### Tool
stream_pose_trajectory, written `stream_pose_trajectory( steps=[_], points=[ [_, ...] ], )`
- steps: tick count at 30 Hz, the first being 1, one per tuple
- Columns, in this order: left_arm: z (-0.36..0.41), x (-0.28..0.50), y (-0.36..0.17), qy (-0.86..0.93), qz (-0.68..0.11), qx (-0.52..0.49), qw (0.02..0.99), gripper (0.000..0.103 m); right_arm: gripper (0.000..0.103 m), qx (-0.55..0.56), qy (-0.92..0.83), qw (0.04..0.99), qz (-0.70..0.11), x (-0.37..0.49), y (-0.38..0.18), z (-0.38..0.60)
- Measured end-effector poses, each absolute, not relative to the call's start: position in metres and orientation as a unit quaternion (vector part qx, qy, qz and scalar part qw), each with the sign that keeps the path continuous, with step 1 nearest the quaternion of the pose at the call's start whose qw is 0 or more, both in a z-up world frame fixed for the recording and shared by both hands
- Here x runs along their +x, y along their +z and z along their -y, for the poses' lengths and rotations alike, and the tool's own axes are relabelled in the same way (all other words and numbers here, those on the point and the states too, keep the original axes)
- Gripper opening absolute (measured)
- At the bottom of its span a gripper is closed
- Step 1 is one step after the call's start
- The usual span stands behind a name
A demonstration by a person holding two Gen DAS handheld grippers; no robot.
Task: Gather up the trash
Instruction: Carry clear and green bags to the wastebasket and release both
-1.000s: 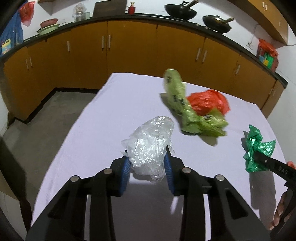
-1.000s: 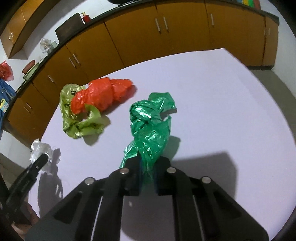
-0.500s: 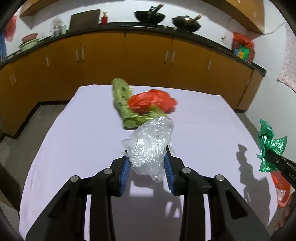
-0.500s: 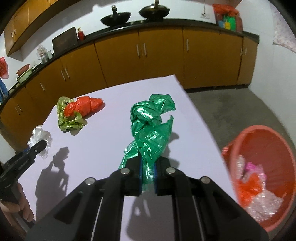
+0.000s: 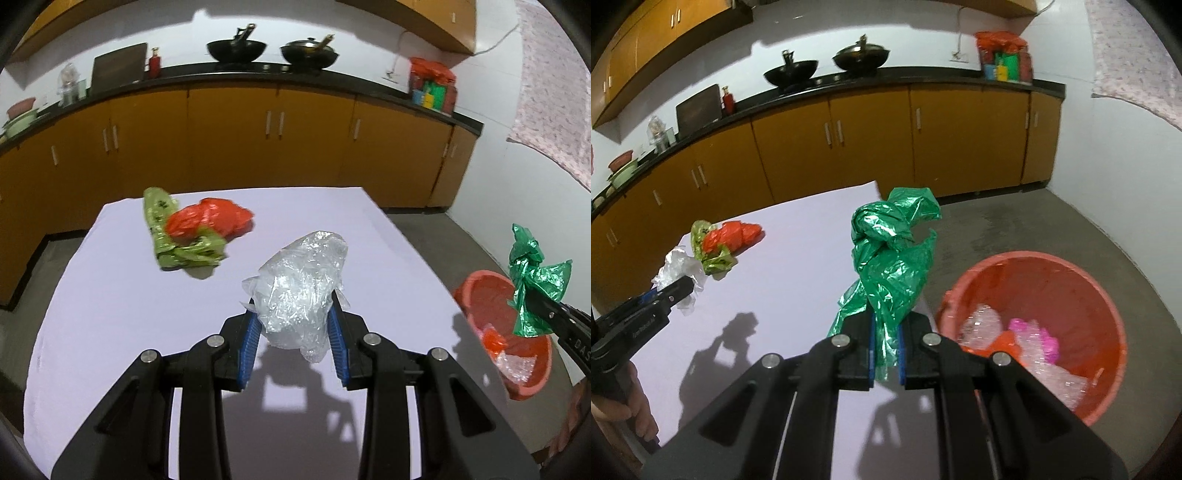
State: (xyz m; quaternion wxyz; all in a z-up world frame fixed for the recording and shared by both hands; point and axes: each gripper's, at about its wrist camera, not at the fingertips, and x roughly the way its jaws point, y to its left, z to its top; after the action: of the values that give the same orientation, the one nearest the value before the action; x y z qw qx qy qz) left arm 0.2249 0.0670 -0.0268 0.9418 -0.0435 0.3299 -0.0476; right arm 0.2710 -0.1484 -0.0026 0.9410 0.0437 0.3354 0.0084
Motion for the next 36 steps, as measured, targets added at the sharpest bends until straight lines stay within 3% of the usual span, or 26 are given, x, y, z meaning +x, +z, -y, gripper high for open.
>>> stream_pose_trajectory(
  steps=[36],
  points=[
    [0.041,0.211,-0.026,-0.139,-0.343,-0.018,0.929,0.035,0.01,0.078,-0.073,0.941,-0.322,0.233,-0.002,0.236]
  ],
)
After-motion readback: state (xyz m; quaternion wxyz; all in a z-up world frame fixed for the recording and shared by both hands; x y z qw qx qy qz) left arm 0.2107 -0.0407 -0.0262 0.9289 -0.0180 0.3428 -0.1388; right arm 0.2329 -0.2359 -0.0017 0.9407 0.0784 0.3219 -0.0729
